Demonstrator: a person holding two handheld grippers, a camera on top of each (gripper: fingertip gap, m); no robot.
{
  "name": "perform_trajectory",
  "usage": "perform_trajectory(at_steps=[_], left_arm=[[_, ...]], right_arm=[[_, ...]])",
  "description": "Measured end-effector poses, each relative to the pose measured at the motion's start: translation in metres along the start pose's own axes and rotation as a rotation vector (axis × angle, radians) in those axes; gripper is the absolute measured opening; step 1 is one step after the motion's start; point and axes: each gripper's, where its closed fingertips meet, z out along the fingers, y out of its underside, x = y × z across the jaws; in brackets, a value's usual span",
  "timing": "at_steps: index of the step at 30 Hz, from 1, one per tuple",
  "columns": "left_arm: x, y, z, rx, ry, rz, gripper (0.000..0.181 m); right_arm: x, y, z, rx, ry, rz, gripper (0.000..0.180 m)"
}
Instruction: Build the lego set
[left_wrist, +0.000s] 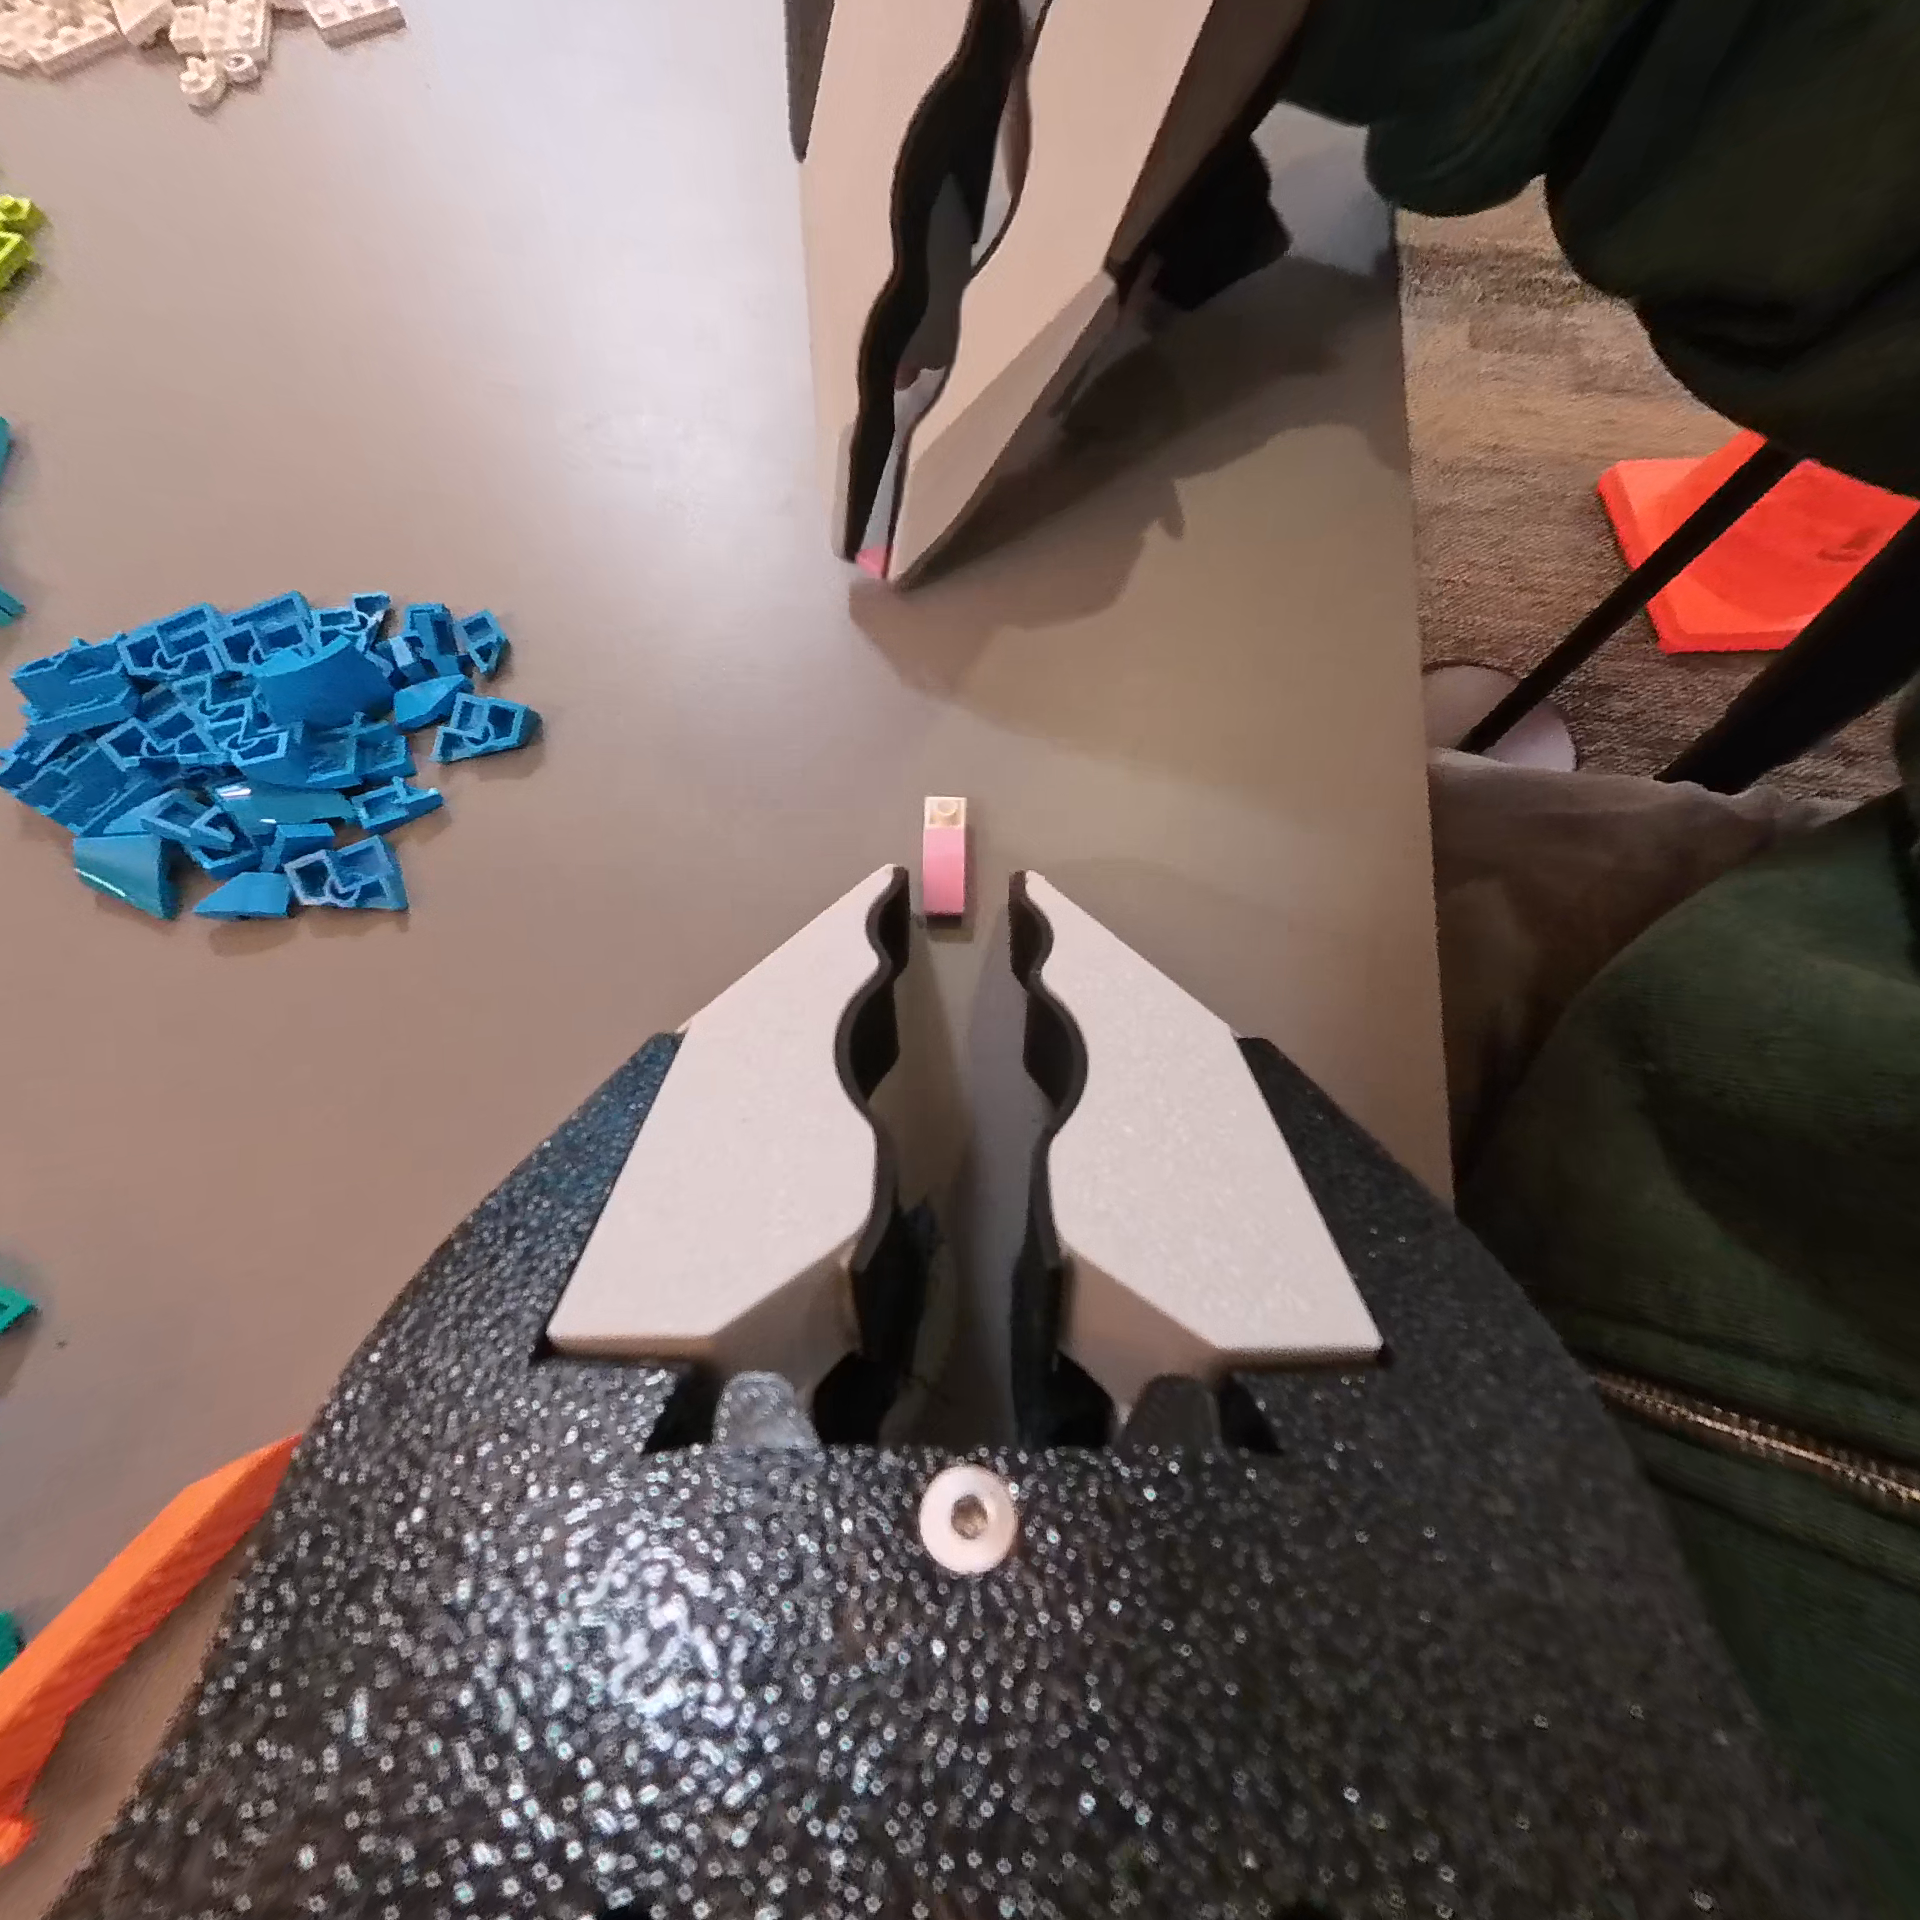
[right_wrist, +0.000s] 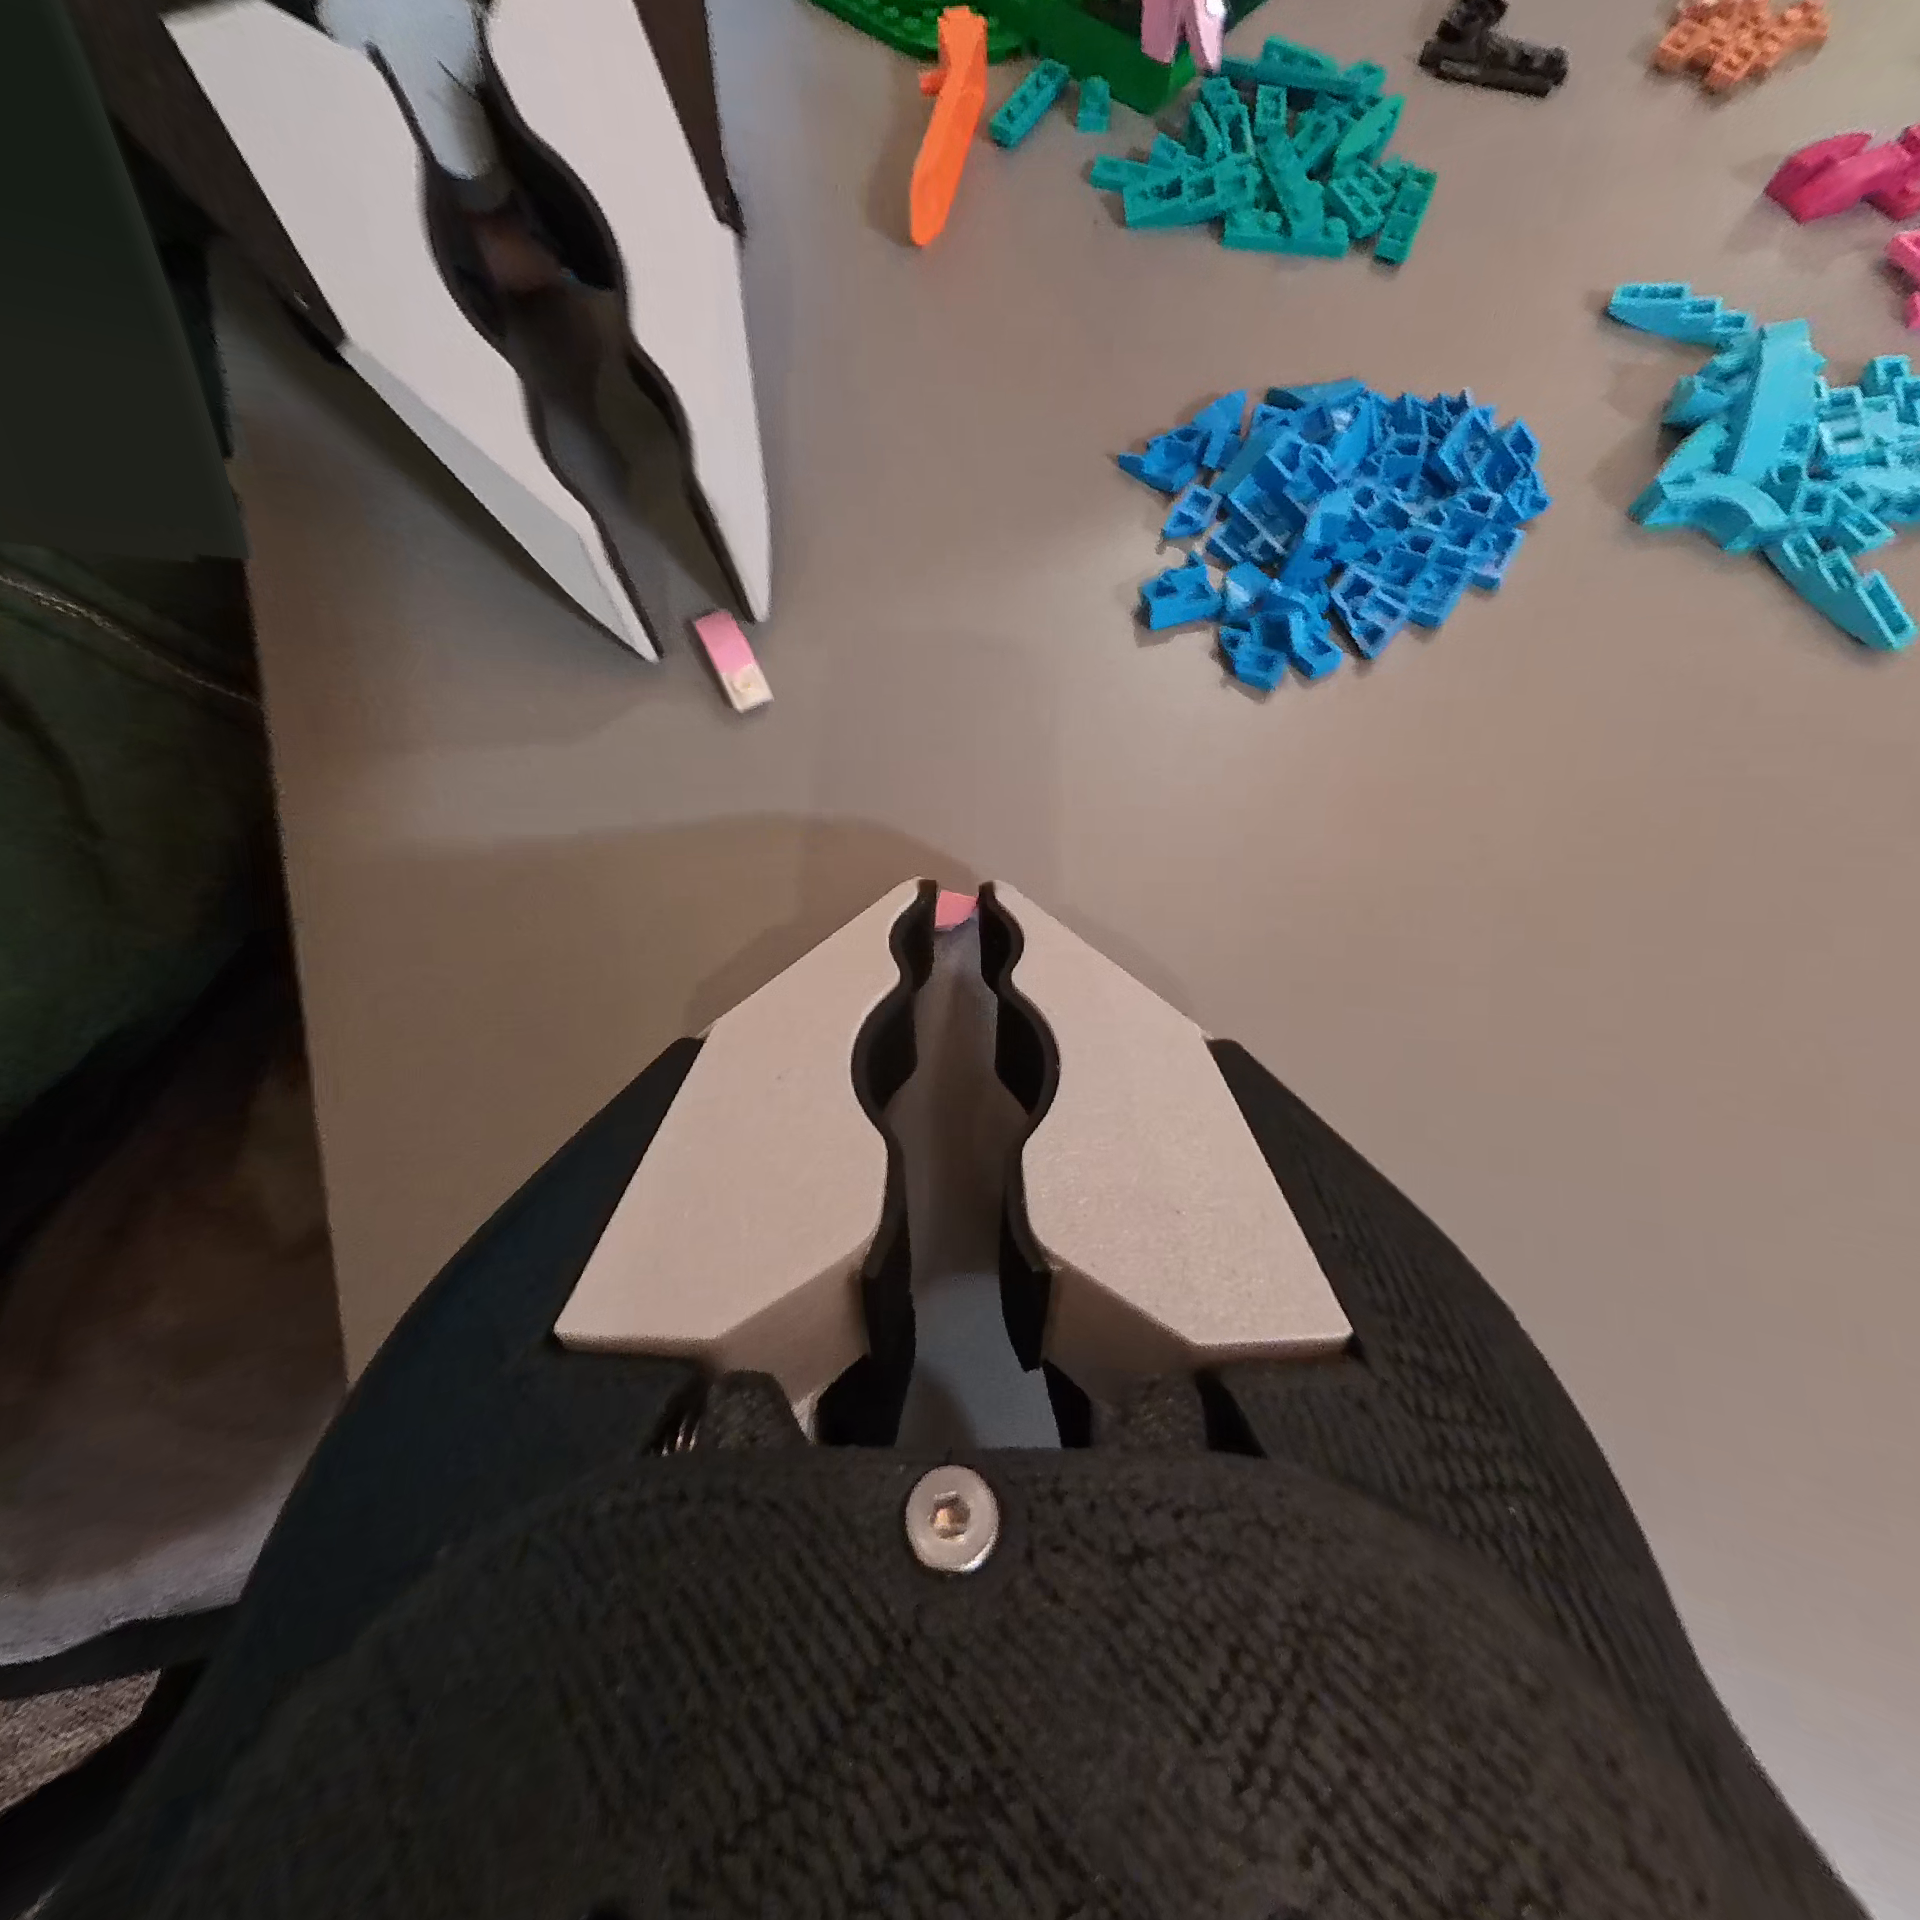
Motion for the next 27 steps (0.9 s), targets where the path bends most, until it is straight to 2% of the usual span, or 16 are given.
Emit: perform_trajectory(at_steps=[1,6,12,27], left_arm=[[0.0,0.0,0.0,0.0,0.0,0.004,0.016],[0.001,0.0,0.0,0.0,0.004,0.008,0.017],[0.0,0.0,0.0,0.0,0.002,0.005,0.016],[0.0,0.0,0.0,0.0,0.001,0.004,0.016]], right_arm=[[-0.005,-0.007,0.002,0.019,-0.009,-0.011,0.006],[-0.028,-0.033,0.017,0.057,-0.056,-0.038,0.006],[-0.027,-0.016,0.025,-0.05,-0.033,-0.033,0.007],[-0.029,-0.011,0.021,-0.05,-0.068,-0.013,0.017]])
